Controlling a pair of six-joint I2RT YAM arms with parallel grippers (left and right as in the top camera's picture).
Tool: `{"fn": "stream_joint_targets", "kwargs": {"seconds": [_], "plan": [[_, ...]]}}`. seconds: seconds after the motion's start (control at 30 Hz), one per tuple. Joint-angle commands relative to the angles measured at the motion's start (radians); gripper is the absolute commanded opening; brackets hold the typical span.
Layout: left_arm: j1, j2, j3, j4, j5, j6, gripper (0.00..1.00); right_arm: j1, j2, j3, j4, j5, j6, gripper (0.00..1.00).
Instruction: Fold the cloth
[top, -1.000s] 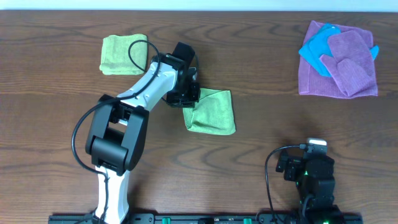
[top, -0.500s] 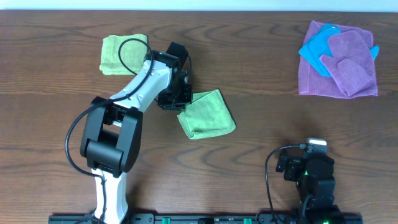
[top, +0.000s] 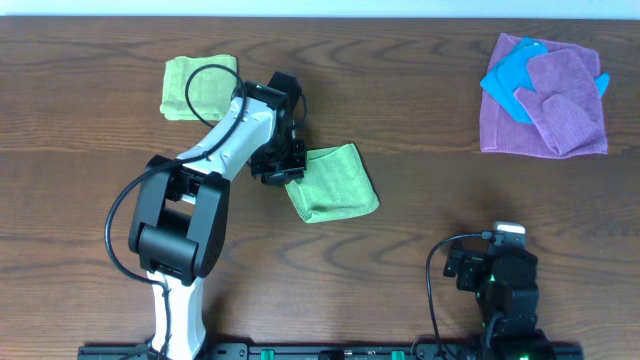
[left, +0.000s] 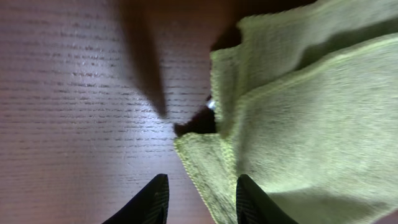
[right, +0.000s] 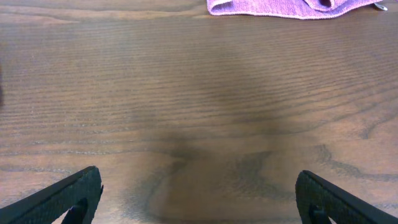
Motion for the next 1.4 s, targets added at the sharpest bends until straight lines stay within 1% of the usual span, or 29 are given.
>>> {"fn": "stream_joint_targets", "kwargs": {"seconds": [0.0, 0.07, 0.1, 0.17, 0.2, 0.27, 0.3, 0.33, 0.4, 0.43, 0.47, 0.53, 0.6, 0.63, 0.67, 0.7, 0.73, 0.77, 0.83, 0.87, 1.23, 1.37], "plan": [[0.005, -0.022, -0.061, 0.030, -0.018, -0.050, 0.38, 0.010, -0.007, -0.007, 0.000, 0.004, 0.012, 0.99], [0.000, -0.022, -0.089, 0.072, -0.016, -0.077, 0.38, 0.010, -0.007, -0.007, 0.000, 0.004, 0.011, 0.99], [-0.001, -0.022, -0.098, 0.102, -0.010, -0.082, 0.40, 0.010, -0.007, -0.007, 0.000, 0.004, 0.012, 0.99], [-0.002, -0.022, -0.106, 0.168, 0.005, -0.082, 0.47, 0.010, -0.007, -0.007, 0.000, 0.004, 0.011, 0.99], [-0.002, -0.022, -0.106, 0.193, 0.008, -0.082, 0.47, 0.010, -0.007, -0.007, 0.000, 0.004, 0.012, 0.99], [-0.002, -0.022, -0.106, 0.226, 0.008, -0.082, 0.53, 0.010, -0.007, -0.007, 0.000, 0.004, 0.012, 0.99], [-0.002, -0.022, -0.106, 0.233, 0.008, -0.082, 0.53, 0.010, -0.007, -0.007, 0.000, 0.004, 0.012, 0.99], [-0.003, -0.022, -0.106, 0.235, 0.007, -0.082, 0.49, 0.010, -0.007, -0.007, 0.000, 0.004, 0.011, 0.99], [-0.002, -0.022, -0.106, 0.236, 0.007, -0.082, 0.25, 0.010, -0.007, -0.007, 0.000, 0.004, 0.011, 0.99], [-0.002, -0.022, -0.106, 0.237, 0.007, -0.082, 0.18, 0.010, -0.007, -0.007, 0.000, 0.004, 0.011, 0.99], [-0.002, -0.022, -0.106, 0.240, 0.007, -0.082, 0.17, 0.010, -0.007, -0.007, 0.000, 0.004, 0.012, 0.99], [-0.002, -0.022, -0.106, 0.249, 0.008, -0.082, 0.17, 0.010, -0.007, -0.007, 0.000, 0.004, 0.012, 0.99], [-0.002, -0.022, -0.106, 0.261, 0.008, -0.082, 0.21, 0.010, -0.007, -0.007, 0.000, 0.004, 0.011, 0.99], [-0.002, -0.022, -0.106, 0.264, 0.009, -0.083, 0.25, 0.010, -0.007, -0.007, 0.000, 0.004, 0.012, 0.99], [-0.002, -0.022, -0.106, 0.264, 0.013, -0.083, 0.34, 0.010, -0.007, -0.007, 0.000, 0.004, 0.012, 0.99], [-0.002, -0.022, -0.106, 0.264, 0.024, -0.082, 0.39, 0.010, -0.007, -0.007, 0.000, 0.004, 0.012, 0.99], [-0.002, -0.022, -0.106, 0.265, 0.027, -0.082, 0.36, 0.010, -0.007, -0.007, 0.000, 0.004, 0.012, 0.99], [-0.002, -0.022, -0.106, 0.269, 0.027, -0.083, 0.28, 0.010, -0.007, -0.007, 0.000, 0.004, 0.012, 0.99], [-0.002, -0.022, -0.106, 0.286, 0.027, -0.082, 0.19, 0.010, -0.007, -0.007, 0.000, 0.004, 0.012, 0.99], [-0.002, -0.022, -0.106, 0.293, 0.026, -0.082, 0.06, 0.010, -0.007, -0.007, 0.000, 0.004, 0.012, 0.99], [-0.002, -0.022, -0.106, 0.314, -0.004, -0.079, 0.06, 0.010, -0.007, -0.007, 0.000, 0.004, 0.012, 0.99], [-0.002, -0.023, -0.106, 0.355, -0.003, -0.079, 0.06, 0.010, -0.007, -0.007, 0.000, 0.004, 0.012, 0.99]]}}
